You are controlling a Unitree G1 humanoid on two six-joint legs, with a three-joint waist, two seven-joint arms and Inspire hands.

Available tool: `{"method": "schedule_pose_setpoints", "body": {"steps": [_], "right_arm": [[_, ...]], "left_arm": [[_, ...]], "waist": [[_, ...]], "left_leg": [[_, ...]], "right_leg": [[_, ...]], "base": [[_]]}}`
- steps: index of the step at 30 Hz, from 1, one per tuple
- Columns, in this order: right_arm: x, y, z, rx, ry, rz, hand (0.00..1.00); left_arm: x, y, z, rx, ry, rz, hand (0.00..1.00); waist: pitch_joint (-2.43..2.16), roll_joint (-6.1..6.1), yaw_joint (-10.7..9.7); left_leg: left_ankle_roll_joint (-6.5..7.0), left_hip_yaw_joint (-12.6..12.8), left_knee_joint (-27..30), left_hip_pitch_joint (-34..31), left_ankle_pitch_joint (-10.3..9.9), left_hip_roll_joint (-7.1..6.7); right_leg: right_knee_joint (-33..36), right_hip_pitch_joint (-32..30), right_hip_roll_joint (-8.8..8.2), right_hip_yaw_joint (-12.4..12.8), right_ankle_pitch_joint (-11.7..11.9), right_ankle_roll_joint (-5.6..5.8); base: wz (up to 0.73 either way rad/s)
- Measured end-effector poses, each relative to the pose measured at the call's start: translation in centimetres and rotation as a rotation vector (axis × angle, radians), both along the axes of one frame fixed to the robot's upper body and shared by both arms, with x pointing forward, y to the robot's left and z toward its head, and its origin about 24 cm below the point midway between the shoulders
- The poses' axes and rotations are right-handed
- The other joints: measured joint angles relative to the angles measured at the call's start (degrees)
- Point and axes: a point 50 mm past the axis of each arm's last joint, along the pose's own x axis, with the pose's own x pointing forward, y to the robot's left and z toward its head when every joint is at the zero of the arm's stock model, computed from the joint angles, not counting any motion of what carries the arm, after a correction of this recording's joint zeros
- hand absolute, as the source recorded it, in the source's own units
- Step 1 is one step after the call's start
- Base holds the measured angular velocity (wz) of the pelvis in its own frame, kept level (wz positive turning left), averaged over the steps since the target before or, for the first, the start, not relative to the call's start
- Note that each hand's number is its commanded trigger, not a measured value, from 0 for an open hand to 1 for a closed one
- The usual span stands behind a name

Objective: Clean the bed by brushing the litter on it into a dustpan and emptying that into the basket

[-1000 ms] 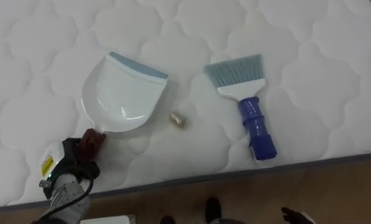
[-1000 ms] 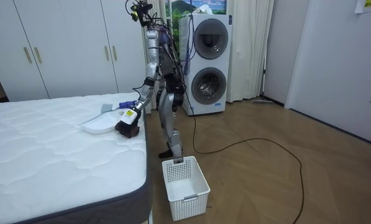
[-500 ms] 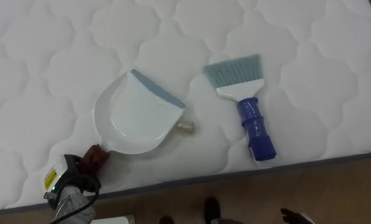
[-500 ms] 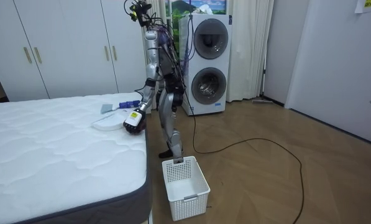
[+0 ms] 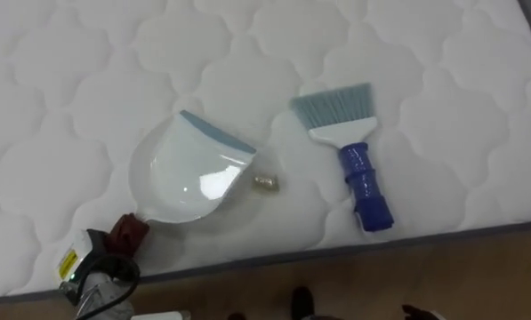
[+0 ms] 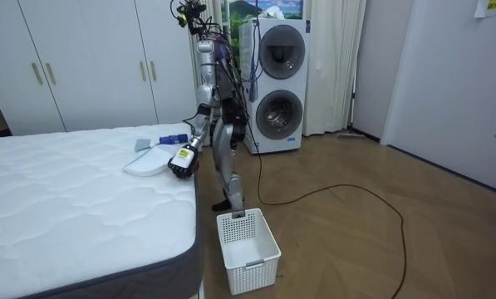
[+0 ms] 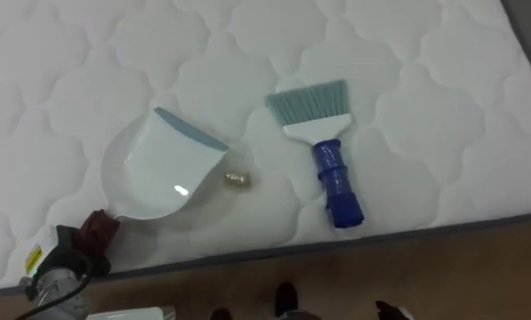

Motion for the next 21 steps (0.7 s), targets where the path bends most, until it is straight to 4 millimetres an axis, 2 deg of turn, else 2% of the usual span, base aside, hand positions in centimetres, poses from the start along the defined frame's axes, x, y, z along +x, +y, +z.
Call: {"method": "schedule_pose_setpoints", "body": {"steps": [3,16,21], "right_arm": [[-0.2,-0.2,0.0,-0.005,0.004,-0.002,0.00],[-0.2,-0.3,0.0,-0.010,-0.013,0.000,0.00],[-0.8,-1.1,0.1,-0.021,-0.006,-0.009,0.00]], "left_arm": [[-0.1,0.1,0.0,-0.006,-0.007,0.022,1.00],[0.1,0.5,0.3,0.021,-0.033,0.033,1.00],[0.2,1.2,0.7,0.050,-0.041,0.027,1.00]], "waist": [[-0.01,0.02,0.68],[-0.18,0.43,1.35],[-0.31,1.19,2.13]], "left_leg": [[-0.01,-0.14,0.00,-0.37,-0.01,0.01],[-0.05,-1.28,0.21,-1.15,-0.02,0.03],[-0.06,-1.36,0.35,-1.18,-0.03,0.08]], "right_leg": [[0.05,-0.35,-0.01,-0.14,0.01,-0.03],[-0.12,-0.53,-0.22,-1.74,0.02,-0.18],[-0.02,-0.50,-0.57,-3.26,0.17,-0.44]], "base": [[0.02],[0.03],[0.00]]}}
